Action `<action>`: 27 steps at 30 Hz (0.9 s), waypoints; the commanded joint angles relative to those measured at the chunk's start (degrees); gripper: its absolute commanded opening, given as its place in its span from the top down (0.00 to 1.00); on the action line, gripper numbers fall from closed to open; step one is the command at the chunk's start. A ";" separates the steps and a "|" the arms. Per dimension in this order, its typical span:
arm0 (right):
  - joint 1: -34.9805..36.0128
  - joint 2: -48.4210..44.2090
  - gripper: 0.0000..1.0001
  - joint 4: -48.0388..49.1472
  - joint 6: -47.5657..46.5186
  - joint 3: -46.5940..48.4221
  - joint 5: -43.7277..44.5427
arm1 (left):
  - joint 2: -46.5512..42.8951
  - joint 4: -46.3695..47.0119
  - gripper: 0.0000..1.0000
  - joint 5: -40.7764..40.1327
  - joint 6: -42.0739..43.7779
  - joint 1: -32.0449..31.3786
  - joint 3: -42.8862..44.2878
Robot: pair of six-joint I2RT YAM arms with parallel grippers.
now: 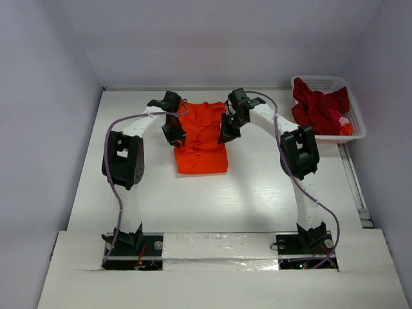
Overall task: Fold and stack the t-shirts
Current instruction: Fold the folded rectangular tshirt in 1/3 of the way
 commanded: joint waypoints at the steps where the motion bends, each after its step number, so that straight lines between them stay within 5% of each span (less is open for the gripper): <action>1: -0.43 1.66 0.85 -0.80 -1.14 3.73 1.43 | -0.17 0.57 0.74 -1.43 0.53 1.28 1.22; 3: -1.03 1.49 0.69 -0.72 -1.49 4.34 3.54 | -0.70 1.10 0.65 -2.04 0.09 2.68 1.22; 5: -2.26 1.92 0.54 -1.94 -2.28 6.88 4.34 | -1.22 1.10 0.44 -2.31 0.26 3.56 2.10; 10: -3.77 1.49 0.40 -2.83 -3.08 8.65 6.54 | -2.10 -0.13 0.31 -3.37 0.79 6.11 4.48; 12: -4.29 0.43 0.41 -3.09 -3.52 9.01 7.59 | -3.15 0.22 0.33 -3.37 0.70 6.82 3.95; 14: -4.29 -0.71 0.49 -2.83 -3.34 8.48 6.99 | -5.00 0.40 0.48 -3.02 0.70 6.82 2.82; 15: -4.29 -2.37 0.59 -2.39 -2.82 6.74 6.20 | -5.79 0.48 0.59 -2.67 0.70 6.82 2.11; 16: -4.29 -3.25 0.63 -1.34 -2.47 5.50 5.67 | -7.36 0.66 0.82 -1.97 0.61 6.82 1.32; 18: -2.81 -5.97 0.74 -0.20 -1.94 1.91 3.99 | -8.95 0.75 0.95 -1.70 0.44 5.15 -1.40; 21: -1.66 -7.65 0.73 0.16 -2.02 -0.56 3.90 | -11.24 1.45 0.95 -1.00 0.44 3.66 -5.62; 27: 0.54 -8.62 0.69 0.95 -1.41 -2.77 3.38 | -15.55 3.47 0.75 0.85 -0.53 1.29 -11.87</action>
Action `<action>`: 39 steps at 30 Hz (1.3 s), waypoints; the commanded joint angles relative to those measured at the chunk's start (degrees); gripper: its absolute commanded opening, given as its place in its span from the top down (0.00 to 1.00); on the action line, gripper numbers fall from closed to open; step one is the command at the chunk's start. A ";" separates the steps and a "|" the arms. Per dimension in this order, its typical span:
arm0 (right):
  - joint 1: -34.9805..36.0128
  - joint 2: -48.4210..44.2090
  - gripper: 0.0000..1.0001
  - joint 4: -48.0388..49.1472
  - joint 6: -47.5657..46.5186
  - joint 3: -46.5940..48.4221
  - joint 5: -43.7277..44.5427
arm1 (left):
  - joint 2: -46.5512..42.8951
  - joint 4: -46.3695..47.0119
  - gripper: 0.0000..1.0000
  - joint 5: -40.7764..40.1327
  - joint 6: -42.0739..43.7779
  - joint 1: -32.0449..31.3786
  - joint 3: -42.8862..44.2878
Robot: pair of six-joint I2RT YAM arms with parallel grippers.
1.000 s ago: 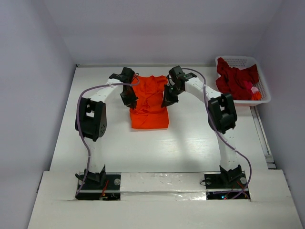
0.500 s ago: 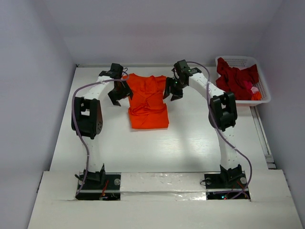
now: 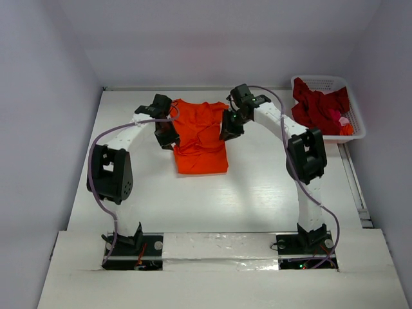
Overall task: Fold and stack the t-shirts
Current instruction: Fold the folded rectangular tshirt in 1/3 of the way
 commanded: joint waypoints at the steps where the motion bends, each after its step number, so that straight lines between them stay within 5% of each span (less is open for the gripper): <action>1: 0.74 -2.89 0.69 1.91 0.45 -1.13 -1.30 | -3.62 0.57 0.72 0.83 -0.16 -0.77 -1.75; 39: 0.74 -2.55 0.69 2.71 0.89 -1.92 -3.32 | 7.10 3.03 0.74 -2.68 -0.68 -3.15 3.87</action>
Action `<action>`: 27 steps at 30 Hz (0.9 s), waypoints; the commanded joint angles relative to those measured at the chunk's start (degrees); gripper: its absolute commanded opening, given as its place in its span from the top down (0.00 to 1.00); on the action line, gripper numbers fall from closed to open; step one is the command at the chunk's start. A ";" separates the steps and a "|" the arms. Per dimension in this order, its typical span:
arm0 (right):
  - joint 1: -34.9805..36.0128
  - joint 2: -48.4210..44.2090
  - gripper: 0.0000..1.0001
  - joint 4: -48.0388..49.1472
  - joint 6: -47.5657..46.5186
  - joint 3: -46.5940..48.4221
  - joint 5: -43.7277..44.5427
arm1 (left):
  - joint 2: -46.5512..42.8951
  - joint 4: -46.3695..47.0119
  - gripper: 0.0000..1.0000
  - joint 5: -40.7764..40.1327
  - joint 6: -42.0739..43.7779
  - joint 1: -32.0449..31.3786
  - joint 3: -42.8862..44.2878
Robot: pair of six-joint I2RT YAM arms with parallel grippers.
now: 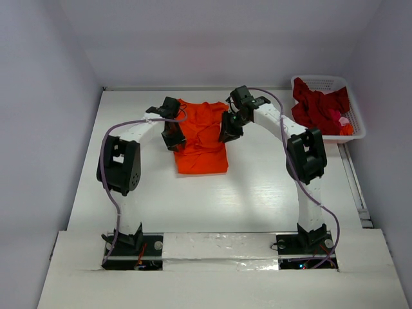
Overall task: Fold and stack the t-shirts
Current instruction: Fold the folded rectangular tshirt in 1/3 of the way
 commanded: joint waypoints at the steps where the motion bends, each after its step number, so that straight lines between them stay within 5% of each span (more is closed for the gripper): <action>1: -0.16 -2.41 0.69 1.55 0.12 -0.13 -0.83 | 0.48 -0.08 0.76 -1.81 -0.36 -0.18 2.39; 7: -0.16 -2.50 0.69 1.55 0.12 -0.40 -0.92 | 3.37 -0.60 0.99 -2.69 -0.27 -0.18 4.93; 27: 0.37 -2.42 0.69 2.87 0.04 -2.07 -1.71 | 11.64 -7.11 1.00 -2.87 0.17 2.90 22.68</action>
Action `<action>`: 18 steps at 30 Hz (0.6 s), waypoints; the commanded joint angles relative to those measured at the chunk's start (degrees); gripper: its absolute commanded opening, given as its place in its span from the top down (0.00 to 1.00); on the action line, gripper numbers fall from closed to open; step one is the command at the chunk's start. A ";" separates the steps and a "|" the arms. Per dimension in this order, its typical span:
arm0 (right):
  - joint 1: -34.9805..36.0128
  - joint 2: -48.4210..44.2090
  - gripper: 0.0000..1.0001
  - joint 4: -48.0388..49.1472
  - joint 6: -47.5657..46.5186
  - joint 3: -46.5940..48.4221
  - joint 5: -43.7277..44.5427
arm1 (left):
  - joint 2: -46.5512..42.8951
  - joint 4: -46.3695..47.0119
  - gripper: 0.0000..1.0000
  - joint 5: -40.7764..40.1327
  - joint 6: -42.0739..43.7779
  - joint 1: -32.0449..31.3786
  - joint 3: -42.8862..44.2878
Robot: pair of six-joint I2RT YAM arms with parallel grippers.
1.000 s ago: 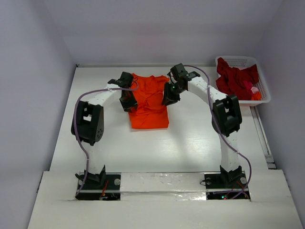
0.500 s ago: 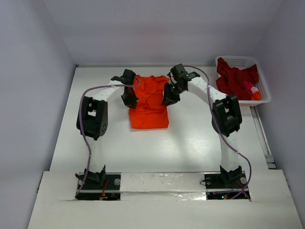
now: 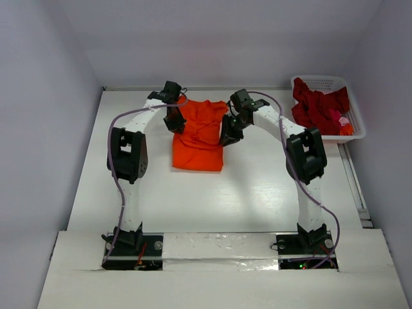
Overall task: Fold and stack the t-shirts
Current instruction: Fold the folded rectangular tshirt in 1/3 of the way
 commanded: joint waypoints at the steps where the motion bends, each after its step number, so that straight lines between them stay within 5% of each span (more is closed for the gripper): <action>1: 0.96 -2.24 0.69 1.53 -0.49 0.88 -0.93 | 0.76 -2.34 1.00 -1.19 0.37 1.15 3.19; 7: 4.12 -0.13 0.69 0.74 -1.02 2.55 -0.40 | 0.59 -2.43 0.96 -1.10 0.19 1.68 2.76; 14: 7.28 2.77 0.70 -0.84 -0.84 6.95 -0.22 | -4.33 -2.08 0.37 -1.71 0.45 1.68 -1.02; 18: 7.91 4.00 0.70 -0.14 0.03 7.48 -1.36 | -9.24 -2.08 0.33 -1.71 0.54 1.68 -5.14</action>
